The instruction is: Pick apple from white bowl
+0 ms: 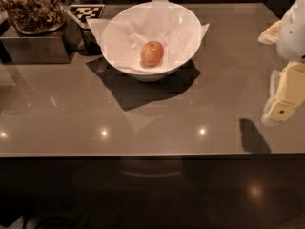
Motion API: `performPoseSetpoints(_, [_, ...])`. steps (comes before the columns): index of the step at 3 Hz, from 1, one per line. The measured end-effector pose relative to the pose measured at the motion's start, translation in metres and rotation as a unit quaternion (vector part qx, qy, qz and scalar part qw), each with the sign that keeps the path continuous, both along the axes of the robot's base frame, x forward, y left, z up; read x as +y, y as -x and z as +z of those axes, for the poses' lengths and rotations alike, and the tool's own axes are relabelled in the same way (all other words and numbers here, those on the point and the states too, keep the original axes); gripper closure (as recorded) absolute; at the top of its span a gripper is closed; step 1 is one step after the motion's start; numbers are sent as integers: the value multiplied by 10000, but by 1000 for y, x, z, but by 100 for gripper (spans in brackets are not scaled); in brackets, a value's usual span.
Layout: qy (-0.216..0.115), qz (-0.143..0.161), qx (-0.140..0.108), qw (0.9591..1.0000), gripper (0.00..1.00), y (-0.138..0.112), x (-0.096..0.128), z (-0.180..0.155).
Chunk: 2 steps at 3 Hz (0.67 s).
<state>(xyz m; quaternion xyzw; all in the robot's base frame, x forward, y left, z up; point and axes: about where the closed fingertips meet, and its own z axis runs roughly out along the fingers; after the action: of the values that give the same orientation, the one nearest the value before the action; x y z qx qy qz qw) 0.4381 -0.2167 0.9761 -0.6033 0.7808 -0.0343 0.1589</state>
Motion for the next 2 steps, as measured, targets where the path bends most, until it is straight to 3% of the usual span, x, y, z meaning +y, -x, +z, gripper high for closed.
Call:
performPoseSetpoints(1, [-1,0,-1,10000,0,0,0,0])
performPoseSetpoints(2, [-428,-135,-400,9982,0,-15,1,8])
